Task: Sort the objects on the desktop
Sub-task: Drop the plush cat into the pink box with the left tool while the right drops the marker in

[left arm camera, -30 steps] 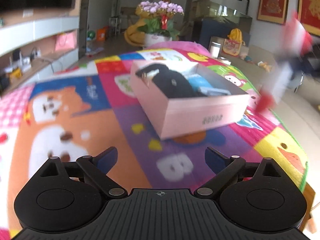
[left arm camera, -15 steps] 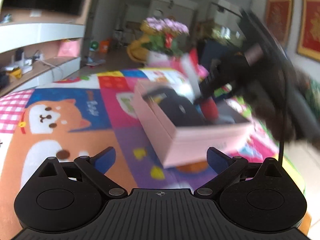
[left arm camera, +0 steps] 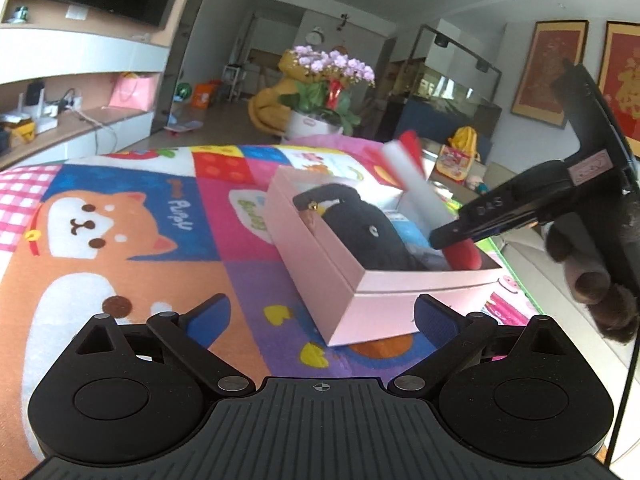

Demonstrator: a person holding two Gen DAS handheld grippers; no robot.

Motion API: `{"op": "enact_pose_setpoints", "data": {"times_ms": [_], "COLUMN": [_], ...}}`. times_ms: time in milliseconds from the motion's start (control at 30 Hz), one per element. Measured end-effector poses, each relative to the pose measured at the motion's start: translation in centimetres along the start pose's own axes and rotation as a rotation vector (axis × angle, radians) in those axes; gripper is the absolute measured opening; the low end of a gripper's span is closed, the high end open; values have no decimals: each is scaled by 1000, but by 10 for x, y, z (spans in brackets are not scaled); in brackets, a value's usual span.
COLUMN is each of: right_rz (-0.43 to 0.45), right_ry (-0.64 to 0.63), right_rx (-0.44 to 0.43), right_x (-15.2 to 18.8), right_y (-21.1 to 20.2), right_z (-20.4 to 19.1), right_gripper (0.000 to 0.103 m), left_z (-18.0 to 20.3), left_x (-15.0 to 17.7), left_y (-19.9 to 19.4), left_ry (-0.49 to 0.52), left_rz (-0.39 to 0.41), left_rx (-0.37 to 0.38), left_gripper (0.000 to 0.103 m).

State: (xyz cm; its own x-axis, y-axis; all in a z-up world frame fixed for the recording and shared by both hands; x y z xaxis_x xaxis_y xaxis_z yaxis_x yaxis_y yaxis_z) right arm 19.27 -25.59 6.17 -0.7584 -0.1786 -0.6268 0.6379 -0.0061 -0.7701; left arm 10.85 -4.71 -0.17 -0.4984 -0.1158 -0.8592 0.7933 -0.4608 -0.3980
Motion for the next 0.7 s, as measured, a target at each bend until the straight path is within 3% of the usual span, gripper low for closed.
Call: {"op": "enact_pose_setpoints", "data": {"times_ms": [100,200,333,433,533,567,633,700], "right_rz": [12,66,141,145,117,105,81,72], "right_ry": [-8,-32,-57,-117,-125,-111,-59,38], "right_rx": [30,47,-16,-58,-83,-83,-98,-130], "right_x": [-1,-5,-12,-14,-15,-16,-18,-21], "right_y": [-12,-26,-41,-34,-14,-8,0,5], "right_z": [4,-2,-23,-51,-72,-76,-74,-61], "right_gripper": [28,35,64,79,80,76,60,59], "left_z": [7,11,7,4,4,4,5,5], "left_x": [0,4,7,7,8,9,9,9], "left_y": [-5,-2,4,3,2,2,2,2], "left_ry": [50,106,105,98,95,94,91,88], "left_rz": [31,21,-22,-22,-25,-27,-31,-34], "left_rx": [-12,-56,-80,-84,-76,-74,-67,-61], "left_gripper": [102,102,102,102,102,102,102,103]}}
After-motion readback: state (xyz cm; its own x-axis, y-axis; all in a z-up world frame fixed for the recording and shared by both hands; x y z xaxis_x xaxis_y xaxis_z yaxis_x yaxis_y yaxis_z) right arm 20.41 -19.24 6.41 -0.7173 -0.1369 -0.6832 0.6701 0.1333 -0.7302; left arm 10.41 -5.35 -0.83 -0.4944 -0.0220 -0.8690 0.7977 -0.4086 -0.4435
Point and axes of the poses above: each gripper's, at about its wrist camera, not at the fingertips, and y roughly the way its jaws point, z to its right, x to its underside, the point moved 3 cm from there along y, roughly the way its jaws point, and after that the axes turned 3 degrees about x, right-handed, at the moved point
